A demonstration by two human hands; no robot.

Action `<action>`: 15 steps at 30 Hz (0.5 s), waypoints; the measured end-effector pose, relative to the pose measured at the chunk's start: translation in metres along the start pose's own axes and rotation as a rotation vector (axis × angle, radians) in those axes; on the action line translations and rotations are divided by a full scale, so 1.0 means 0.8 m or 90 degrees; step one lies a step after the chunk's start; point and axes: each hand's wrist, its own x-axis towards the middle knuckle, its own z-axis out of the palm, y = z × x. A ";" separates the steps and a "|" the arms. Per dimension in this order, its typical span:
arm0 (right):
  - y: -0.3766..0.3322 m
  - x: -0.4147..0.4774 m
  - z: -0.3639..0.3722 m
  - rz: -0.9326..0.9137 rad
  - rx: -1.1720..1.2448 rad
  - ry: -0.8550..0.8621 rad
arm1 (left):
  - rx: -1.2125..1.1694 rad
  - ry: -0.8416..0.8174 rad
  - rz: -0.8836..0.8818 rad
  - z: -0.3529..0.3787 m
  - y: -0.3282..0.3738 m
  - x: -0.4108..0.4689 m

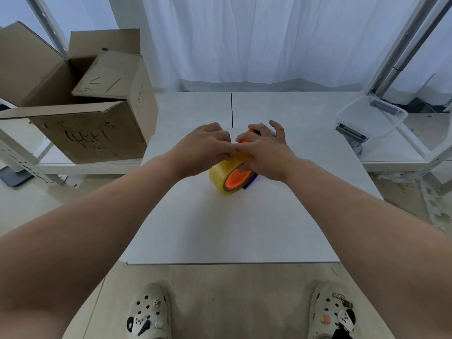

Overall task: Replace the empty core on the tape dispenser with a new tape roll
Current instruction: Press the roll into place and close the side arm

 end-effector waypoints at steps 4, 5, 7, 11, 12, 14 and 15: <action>-0.006 0.002 -0.002 -0.015 -0.041 0.015 | 0.003 -0.001 -0.005 0.002 -0.002 -0.008; -0.007 0.003 -0.002 -0.019 -0.046 0.016 | 0.003 0.004 -0.003 0.002 -0.003 -0.011; -0.007 0.003 -0.001 -0.009 -0.046 0.016 | -0.002 0.012 -0.004 0.000 -0.006 -0.016; 0.003 0.001 -0.001 0.019 -0.044 0.009 | -0.019 0.049 -0.007 -0.003 -0.009 -0.021; 0.003 0.001 -0.001 0.020 -0.044 0.008 | -0.029 0.054 -0.011 -0.002 -0.009 -0.022; 0.001 0.001 0.000 0.021 -0.045 0.007 | -0.073 0.055 -0.056 -0.003 -0.006 -0.022; 0.000 0.001 0.000 0.023 -0.044 0.008 | -0.106 0.049 -0.095 -0.004 -0.005 -0.021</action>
